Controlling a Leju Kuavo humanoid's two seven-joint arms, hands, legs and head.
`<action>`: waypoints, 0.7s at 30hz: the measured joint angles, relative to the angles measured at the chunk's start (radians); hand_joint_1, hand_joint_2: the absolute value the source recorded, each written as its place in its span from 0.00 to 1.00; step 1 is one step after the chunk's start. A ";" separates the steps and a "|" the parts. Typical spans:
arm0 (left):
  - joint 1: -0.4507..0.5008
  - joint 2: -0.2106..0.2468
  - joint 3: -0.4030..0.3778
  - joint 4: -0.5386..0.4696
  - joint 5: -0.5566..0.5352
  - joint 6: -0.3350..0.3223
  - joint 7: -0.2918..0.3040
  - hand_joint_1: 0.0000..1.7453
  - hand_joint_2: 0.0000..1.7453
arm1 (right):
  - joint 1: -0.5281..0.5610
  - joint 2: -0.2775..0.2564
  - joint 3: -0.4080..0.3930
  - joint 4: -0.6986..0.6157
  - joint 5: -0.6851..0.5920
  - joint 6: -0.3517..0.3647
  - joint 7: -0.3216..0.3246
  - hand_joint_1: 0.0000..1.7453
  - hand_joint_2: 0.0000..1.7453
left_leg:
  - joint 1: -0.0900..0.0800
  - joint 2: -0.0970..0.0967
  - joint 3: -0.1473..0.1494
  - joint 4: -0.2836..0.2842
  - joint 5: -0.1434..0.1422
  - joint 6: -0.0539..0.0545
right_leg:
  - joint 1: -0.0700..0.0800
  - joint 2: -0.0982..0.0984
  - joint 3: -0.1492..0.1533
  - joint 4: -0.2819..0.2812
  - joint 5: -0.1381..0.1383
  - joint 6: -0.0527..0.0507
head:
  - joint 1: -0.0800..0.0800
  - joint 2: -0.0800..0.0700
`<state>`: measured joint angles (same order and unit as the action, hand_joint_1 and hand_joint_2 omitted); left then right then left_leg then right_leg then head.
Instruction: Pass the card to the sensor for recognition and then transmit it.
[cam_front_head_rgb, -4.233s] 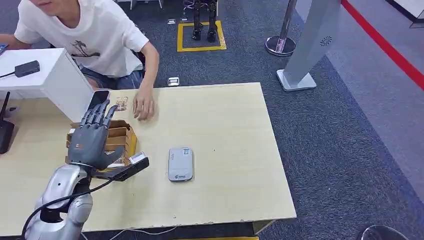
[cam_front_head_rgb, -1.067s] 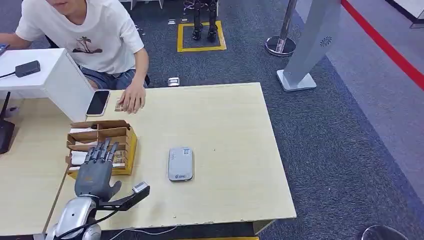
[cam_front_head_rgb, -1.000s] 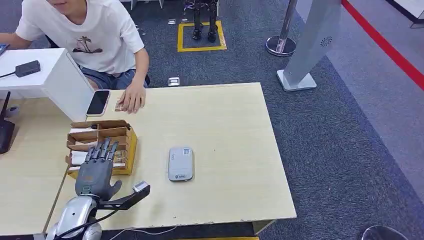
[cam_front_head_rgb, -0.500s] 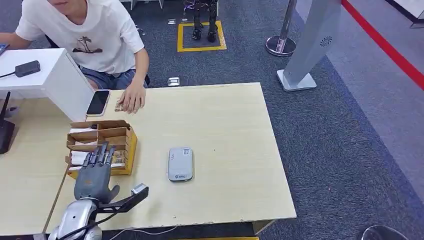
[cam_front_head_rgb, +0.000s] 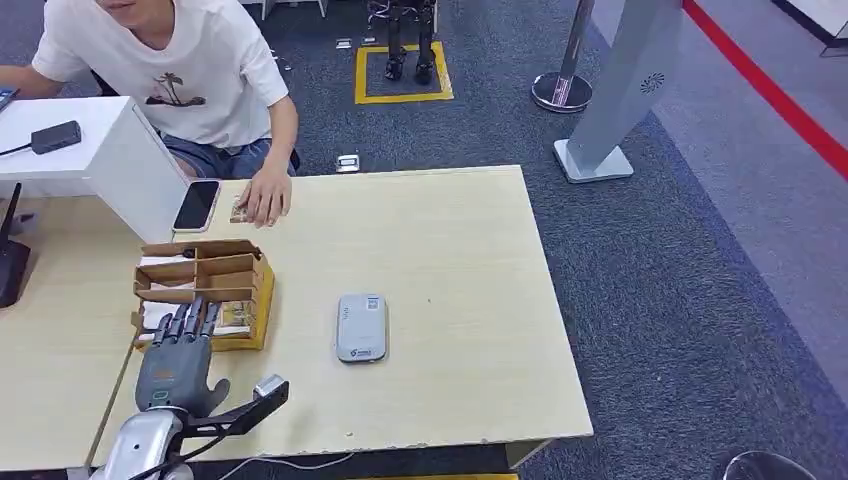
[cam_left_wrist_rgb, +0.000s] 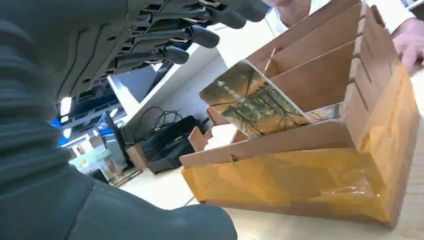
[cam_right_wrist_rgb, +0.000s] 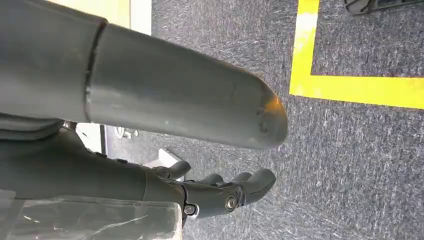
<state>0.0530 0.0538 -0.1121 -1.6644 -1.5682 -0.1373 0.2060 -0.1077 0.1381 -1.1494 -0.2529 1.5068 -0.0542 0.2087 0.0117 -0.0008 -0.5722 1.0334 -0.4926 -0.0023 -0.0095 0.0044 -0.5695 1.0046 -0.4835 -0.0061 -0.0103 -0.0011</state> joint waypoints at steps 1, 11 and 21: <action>0.000 0.000 0.002 0.000 0.000 0.001 -0.002 0.00 1.00 | 0.000 0.000 0.000 0.000 0.000 0.000 0.000 0.00 0.00 | 0.000 0.000 0.000 0.000 0.000 0.000 | 0.000 0.000 0.000 0.000 0.000 0.000 | 0.000 0.000; -0.032 0.000 0.004 0.003 0.000 0.014 -0.010 0.00 1.00 | -0.001 0.000 0.000 0.000 0.005 0.001 0.000 0.00 0.00 | 0.000 0.000 0.000 0.000 0.000 0.000 | 0.000 0.000 0.000 0.000 0.000 0.000 | 0.000 0.000; -0.101 -0.001 0.020 0.045 0.000 0.016 -0.010 0.00 1.00 | -0.001 0.000 0.001 0.000 0.022 0.003 0.000 0.00 0.00 | 0.000 0.000 0.000 0.000 0.000 0.000 | 0.000 0.000 0.000 0.000 0.000 0.000 | 0.000 0.000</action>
<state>-0.0483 0.0526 -0.0919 -1.6198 -1.5682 -0.1217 0.1957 -0.1090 0.1381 -1.1482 -0.2529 1.5290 -0.0507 0.2087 0.0117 -0.0008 -0.5720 1.0335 -0.4926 -0.0023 -0.0094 0.0046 -0.5696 1.0047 -0.4834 -0.0061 -0.0103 -0.0011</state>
